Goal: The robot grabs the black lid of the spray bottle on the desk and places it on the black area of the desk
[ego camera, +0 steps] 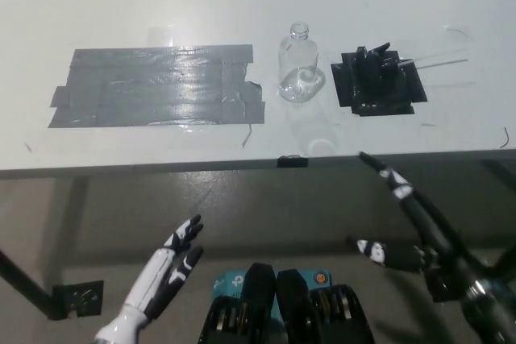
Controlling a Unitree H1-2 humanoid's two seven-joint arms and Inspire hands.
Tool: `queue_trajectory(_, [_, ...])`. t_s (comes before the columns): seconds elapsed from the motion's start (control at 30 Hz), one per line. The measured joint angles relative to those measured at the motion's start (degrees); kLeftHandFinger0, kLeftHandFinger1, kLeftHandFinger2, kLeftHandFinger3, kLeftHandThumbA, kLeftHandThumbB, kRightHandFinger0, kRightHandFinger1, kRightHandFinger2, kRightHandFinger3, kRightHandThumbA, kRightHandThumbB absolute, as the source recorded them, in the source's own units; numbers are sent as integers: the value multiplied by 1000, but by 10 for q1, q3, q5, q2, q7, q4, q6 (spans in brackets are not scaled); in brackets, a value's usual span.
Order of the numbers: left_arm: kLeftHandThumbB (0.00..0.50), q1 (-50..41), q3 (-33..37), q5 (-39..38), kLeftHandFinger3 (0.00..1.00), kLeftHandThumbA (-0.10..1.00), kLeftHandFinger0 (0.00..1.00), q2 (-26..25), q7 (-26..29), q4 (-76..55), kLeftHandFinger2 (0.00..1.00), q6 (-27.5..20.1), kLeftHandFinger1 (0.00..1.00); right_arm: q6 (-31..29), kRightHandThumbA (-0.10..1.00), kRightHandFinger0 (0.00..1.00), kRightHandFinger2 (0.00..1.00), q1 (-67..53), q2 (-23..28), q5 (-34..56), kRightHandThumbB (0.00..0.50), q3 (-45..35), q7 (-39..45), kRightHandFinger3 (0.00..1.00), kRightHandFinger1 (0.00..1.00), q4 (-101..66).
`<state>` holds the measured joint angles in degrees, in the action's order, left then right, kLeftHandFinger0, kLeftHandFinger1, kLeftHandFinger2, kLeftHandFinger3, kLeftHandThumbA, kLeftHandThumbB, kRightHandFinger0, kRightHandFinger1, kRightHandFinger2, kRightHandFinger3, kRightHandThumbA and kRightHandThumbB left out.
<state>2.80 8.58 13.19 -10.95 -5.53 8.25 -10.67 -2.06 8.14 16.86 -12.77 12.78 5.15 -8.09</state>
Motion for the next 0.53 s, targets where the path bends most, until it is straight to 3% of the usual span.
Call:
queue_trajectory(0.17, [82, -13, -6, -9, 1000, 1000, 1000, 8, 0, -1, 1000, 0, 1000, 0, 730, 1000, 1000, -26, -33, 13, 350, -40, -2, 1000, 1000, -7])
queue_trajectory(0.37, [103, -13, -20, -15, 1000, 1000, 1000, 8, 1, -2, 1000, -4, 1000, -3, 680, 1000, 1000, -11, -48, 6, 345, -41, -2, 1000, 1000, 109])
queue_trajectory(0.53, [92, -12, -26, -17, 1000, 1000, 1000, 8, 1, -4, 1000, -5, 1000, -3, 613, 1000, 1000, -4, -48, 8, 310, -41, 2, 1000, 1000, 134])
